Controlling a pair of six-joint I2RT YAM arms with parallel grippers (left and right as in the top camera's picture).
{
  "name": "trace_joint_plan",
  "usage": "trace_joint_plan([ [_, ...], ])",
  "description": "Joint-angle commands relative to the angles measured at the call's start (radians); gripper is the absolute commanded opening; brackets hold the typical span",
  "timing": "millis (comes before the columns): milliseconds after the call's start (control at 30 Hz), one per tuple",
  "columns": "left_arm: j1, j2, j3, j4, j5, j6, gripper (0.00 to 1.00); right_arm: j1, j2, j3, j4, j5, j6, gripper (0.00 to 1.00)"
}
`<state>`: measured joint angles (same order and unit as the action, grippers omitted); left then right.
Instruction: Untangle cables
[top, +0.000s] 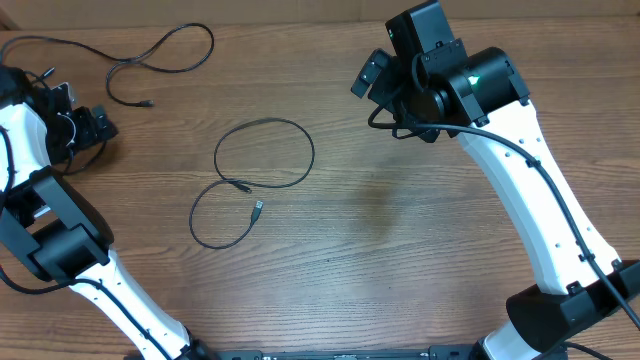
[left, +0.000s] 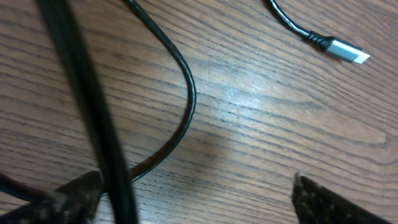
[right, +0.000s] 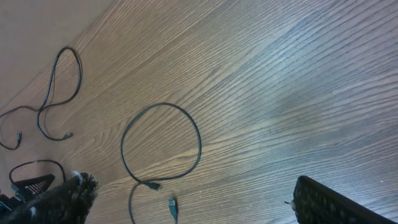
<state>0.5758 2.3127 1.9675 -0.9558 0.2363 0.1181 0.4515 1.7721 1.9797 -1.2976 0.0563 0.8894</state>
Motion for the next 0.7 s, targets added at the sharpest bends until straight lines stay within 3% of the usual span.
trace_joint_plan([
  [0, -0.004, -0.013, -0.007, 0.012, 0.021, -0.074, 1.0, -0.001, 0.007, -0.022, 0.003, 0.002, -0.005, 1.0],
  [167, -0.005, -0.015, -0.007, 0.019, 0.018, -0.073, 1.0, -0.001, 0.009, -0.046, 0.007, 0.002, -0.005, 1.0],
  [233, -0.002, -0.022, -0.002, 0.021, -0.055, -0.083, 1.0, -0.001, 0.009, -0.049, 0.008, 0.002, -0.005, 1.0],
  [367, 0.02, -0.064, 0.075, -0.024, -0.357, -0.309, 0.99, -0.001, 0.009, -0.049, 0.01, 0.002, -0.005, 1.0],
  [500, 0.03, -0.125, 0.143, -0.036, -0.487, -0.415, 0.99, -0.001, 0.009, -0.049, 0.029, 0.002, -0.005, 1.0],
  [600, 0.03, -0.179, 0.172, -0.011, -0.47, -0.438, 1.0, -0.001, 0.009, -0.049, 0.039, 0.002, -0.005, 1.0],
  [667, 0.03, -0.213, 0.18, 0.021, -0.365, -0.436, 1.0, -0.001, 0.009, -0.049, 0.039, 0.002, -0.005, 1.0],
])
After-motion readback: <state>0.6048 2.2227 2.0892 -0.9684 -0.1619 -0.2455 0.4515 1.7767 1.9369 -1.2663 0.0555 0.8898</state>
